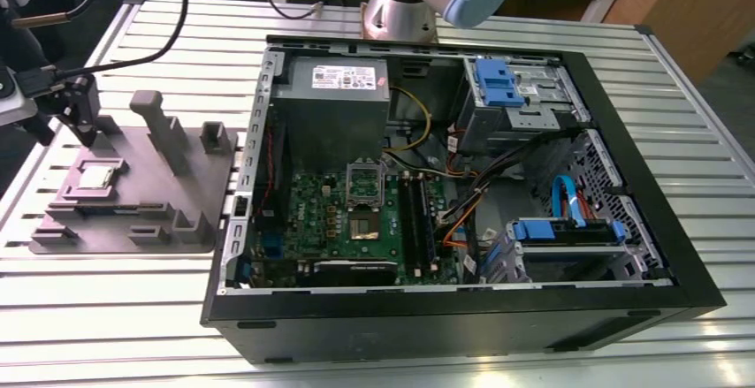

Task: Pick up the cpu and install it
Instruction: 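Pick up the cpu and move it towards the insertion slot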

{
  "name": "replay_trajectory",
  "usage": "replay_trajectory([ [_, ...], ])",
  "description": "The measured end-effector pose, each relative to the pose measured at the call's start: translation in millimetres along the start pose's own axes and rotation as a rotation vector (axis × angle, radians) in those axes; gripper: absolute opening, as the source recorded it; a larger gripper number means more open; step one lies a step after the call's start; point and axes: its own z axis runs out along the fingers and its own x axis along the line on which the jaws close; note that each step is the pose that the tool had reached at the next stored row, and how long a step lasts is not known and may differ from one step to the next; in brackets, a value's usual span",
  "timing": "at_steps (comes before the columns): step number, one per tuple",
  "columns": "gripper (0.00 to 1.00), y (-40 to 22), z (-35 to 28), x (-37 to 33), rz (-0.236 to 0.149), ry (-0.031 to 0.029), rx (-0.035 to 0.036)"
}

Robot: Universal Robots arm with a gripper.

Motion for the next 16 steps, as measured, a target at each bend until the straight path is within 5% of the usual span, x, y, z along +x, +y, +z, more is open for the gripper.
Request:
replay_trajectory([
  [16,0.53,-5.1,26.5,0.0,-0.004,-0.0012,0.0008],
])
